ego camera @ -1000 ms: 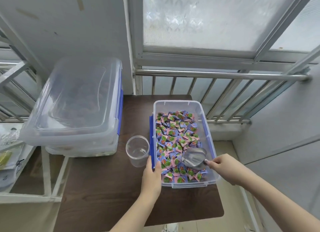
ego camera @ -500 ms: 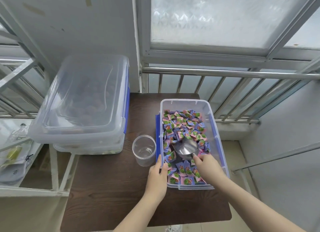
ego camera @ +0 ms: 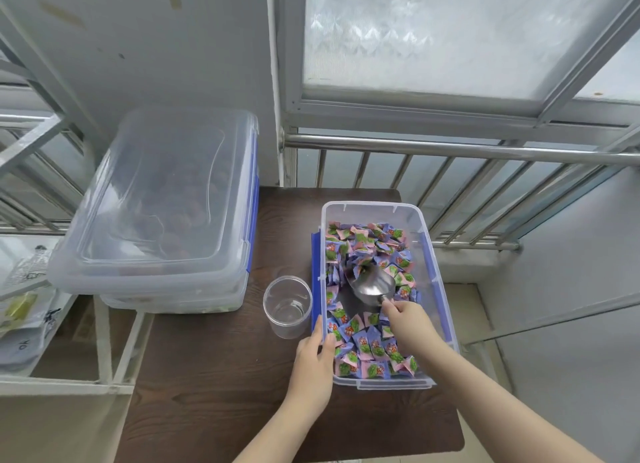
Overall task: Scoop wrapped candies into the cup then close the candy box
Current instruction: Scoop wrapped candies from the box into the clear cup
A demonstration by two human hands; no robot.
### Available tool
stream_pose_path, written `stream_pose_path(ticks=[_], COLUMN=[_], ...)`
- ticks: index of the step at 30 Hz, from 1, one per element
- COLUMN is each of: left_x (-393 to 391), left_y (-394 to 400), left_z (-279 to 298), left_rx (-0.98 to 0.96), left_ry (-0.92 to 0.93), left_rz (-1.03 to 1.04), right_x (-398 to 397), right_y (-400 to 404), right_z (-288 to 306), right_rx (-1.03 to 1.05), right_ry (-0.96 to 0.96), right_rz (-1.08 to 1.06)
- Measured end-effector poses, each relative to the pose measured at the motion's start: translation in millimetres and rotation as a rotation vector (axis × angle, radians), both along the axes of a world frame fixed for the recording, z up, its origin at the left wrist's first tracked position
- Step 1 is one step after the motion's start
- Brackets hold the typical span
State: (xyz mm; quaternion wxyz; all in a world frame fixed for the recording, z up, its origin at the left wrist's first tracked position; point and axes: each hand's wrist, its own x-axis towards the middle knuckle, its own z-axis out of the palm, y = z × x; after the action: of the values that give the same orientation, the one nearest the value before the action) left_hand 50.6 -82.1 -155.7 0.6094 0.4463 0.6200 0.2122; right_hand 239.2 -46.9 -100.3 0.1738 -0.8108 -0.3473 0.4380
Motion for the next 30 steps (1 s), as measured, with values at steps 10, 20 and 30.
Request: stream_pose_path(ticks=[10, 20, 30], left_x=[-2, -1, -14], left_y=[1, -1, -22], left_z=[7, 15, 28], left_rx=[-0.016, 0.004, 0.037], left_ry=[-0.010, 0.008, 0.092], left_rz=[-0.003, -0.014, 0.106], right_x=[-14, -34, -7], right_y=[43, 46, -13], right_z=[-29, -46, -37], right_rx=[0.105, 0.087, 0.133], right_ry=[-0.155, 0.425, 0.303], right_rz=[-0.050, -0.378, -0.305])
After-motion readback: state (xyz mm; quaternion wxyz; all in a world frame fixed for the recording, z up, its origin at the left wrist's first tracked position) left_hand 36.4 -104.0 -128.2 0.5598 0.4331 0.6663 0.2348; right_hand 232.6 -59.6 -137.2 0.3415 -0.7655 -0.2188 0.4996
